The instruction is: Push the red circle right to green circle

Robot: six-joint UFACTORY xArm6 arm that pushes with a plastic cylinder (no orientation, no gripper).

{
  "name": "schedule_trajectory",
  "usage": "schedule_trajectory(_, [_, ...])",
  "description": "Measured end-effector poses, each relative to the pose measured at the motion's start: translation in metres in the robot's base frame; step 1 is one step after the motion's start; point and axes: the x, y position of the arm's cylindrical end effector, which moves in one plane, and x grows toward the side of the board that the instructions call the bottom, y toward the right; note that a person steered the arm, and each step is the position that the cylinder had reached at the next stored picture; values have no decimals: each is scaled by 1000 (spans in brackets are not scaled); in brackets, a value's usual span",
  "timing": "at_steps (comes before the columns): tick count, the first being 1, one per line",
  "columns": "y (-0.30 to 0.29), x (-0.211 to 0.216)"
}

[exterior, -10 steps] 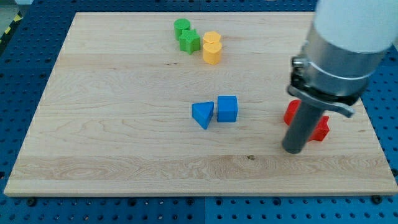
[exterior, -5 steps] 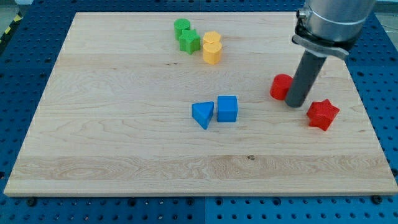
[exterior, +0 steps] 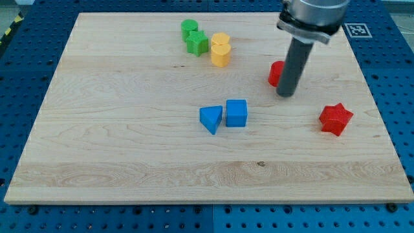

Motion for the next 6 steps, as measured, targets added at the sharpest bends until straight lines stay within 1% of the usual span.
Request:
schedule_trajectory(1, [3,-57])
schedule_trajectory(2, [4,-72])
schedule_trajectory(3, [11,-77])
schedule_trajectory(4, [9,-88])
schedule_trajectory(5, [-5,-108])
schedule_trajectory(6, [-2,-113])
